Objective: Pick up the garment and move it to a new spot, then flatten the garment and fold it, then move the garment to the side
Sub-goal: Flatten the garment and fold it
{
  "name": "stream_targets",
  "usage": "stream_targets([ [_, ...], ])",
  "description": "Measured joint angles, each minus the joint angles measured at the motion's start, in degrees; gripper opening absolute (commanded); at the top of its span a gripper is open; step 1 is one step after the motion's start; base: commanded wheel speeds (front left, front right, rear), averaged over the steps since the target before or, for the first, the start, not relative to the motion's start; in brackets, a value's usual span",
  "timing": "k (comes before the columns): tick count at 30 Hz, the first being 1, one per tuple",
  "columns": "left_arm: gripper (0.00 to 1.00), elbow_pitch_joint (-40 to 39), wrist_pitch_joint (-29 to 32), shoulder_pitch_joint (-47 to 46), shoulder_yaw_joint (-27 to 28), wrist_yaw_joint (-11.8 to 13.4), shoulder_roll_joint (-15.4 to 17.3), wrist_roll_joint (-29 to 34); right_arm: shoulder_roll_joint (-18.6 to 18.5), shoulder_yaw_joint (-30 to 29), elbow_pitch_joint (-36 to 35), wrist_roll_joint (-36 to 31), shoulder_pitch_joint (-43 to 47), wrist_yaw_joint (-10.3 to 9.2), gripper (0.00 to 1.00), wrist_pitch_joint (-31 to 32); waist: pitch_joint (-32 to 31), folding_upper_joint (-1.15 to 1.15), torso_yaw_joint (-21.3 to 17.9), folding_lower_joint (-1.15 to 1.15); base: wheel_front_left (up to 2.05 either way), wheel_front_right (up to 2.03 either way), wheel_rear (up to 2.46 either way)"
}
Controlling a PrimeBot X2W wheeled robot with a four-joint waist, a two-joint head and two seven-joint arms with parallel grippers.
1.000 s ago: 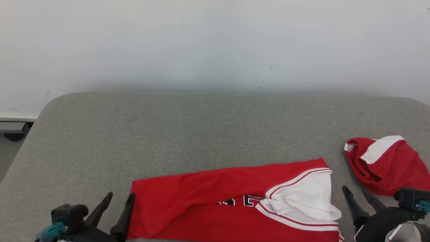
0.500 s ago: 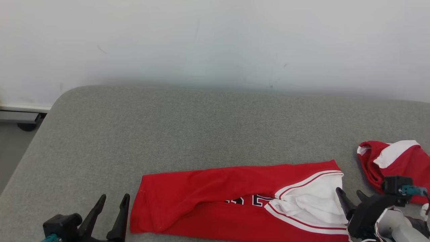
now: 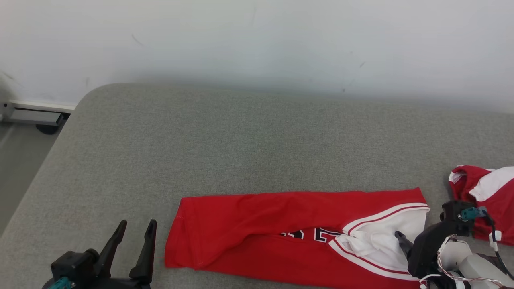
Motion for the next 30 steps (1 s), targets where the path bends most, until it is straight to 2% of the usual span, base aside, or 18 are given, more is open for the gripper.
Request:
stream_targets([
  [1, 1.00, -0.1, 0.0, 0.4, 0.3, 0.0, 0.0, 0.1, 0.2, 0.1, 0.2, 0.0, -0.4, -0.02, 0.71, 0.5, 0.2, 0.00, 0.2, 0.00, 0.00, 0.00, 0.00],
  [2, 1.00, -0.1, 0.0, 0.5, 0.5, 0.0, 0.0, 0.3, 0.2, 0.2, 0.3, 0.0, -0.7, -0.04, 0.44, 0.9, 0.4, 0.00, 0.3, 0.00, 0.00, 0.00, 0.00],
  [3, 1.00, -0.1, 0.0, 0.5, 0.6, 0.0, -0.1, 0.6, 0.2, 0.2, 0.3, 0.0, -0.8, -0.04, 0.00, 1.1, 0.6, 0.00, 0.5, 0.00, 0.00, 0.00, 0.00],
  [13, 1.00, -0.1, -0.1, 2.6, 3.3, 0.0, -0.5, 1.4, 0.4, 0.1, 1.3, 0.2, -3.8, 0.22, 0.00, 2.8, 1.2, 0.00, 0.0, 0.00, 0.00, 0.00, 0.00],
  [22, 1.00, 0.0, -0.1, 3.0, 3.2, 0.0, -1.7, 3.1, -3.4, -1.0, 0.7, 0.2, -3.8, 1.74, 0.00, 3.0, -0.3, 0.00, -3.0, 0.00, 0.00, 0.00, 0.00],
  [25, 1.00, 0.0, -0.1, 3.1, 3.1, 0.0, -1.8, 3.4, -3.3, -1.3, -0.9, 1.7, -3.8, 3.08, 0.00, 3.2, -0.7, 0.00, -4.0, 0.00, 0.00, 0.00, 0.00],
  [30, 1.00, 0.3, -0.1, 3.2, 2.1, 0.0, -2.5, 3.6, 0.3, -3.1, -6.8, 10.0, -1.4, 8.51, 0.00, 7.0, -1.8, 0.00, -5.3, 0.00, 0.00, 0.00, 0.00],
])
